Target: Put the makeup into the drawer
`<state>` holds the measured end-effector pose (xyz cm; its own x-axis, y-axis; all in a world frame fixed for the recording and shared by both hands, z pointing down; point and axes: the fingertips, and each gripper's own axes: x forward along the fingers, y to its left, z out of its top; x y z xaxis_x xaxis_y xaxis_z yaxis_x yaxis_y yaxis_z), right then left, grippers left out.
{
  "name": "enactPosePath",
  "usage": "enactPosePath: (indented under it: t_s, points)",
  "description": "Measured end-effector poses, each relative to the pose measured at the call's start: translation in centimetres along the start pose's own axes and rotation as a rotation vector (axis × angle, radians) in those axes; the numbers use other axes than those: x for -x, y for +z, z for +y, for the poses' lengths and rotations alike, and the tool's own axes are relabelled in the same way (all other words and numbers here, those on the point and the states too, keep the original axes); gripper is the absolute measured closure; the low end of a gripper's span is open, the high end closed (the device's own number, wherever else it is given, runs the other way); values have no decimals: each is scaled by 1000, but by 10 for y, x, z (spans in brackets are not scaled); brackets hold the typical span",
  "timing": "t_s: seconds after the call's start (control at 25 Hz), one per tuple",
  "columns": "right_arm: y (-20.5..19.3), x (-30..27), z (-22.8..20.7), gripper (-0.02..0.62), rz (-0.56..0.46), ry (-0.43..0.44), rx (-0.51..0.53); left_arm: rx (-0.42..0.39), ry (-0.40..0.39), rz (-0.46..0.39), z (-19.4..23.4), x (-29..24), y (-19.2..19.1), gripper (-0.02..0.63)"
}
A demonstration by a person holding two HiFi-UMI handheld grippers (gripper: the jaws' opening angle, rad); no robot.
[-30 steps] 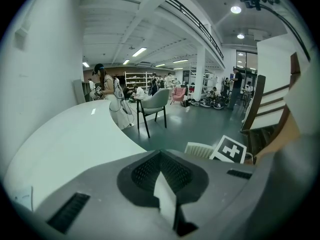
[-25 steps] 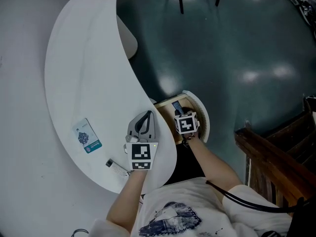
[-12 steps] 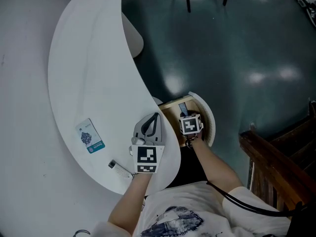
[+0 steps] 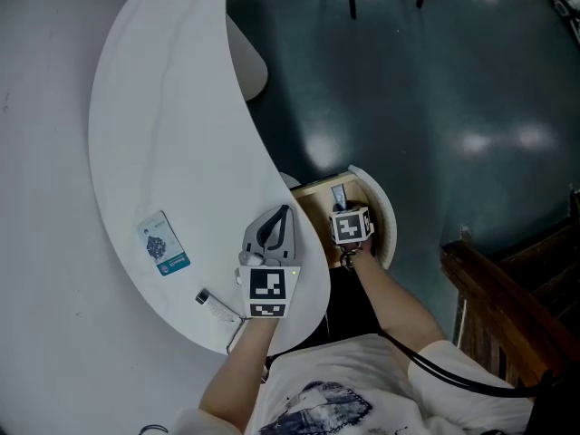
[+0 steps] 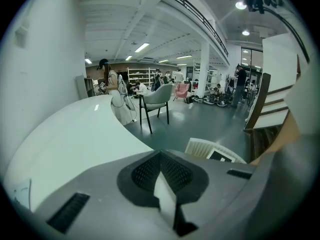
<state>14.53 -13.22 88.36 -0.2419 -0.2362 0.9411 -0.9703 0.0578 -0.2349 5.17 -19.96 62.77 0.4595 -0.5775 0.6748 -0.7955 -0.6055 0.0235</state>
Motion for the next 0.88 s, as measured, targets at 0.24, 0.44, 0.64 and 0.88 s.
enactPosePath:
  t_s: [0.24, 0.44, 0.64, 0.88]
  points:
    - [-1, 1, 1, 463, -4, -4, 1, 3, 6, 1, -3, 8, -4, 560]
    - [3, 3, 5, 462, -13, 16, -17, -3, -1, -6, -2, 13, -5, 560]
    - [3, 11, 4, 462, -29, 0, -19, -9, -2, -21, 3, 23, -5, 560]
    - [10, 32, 9, 462, -67, -3, -23, -14, 0, -51, 14, 45, -3, 560]
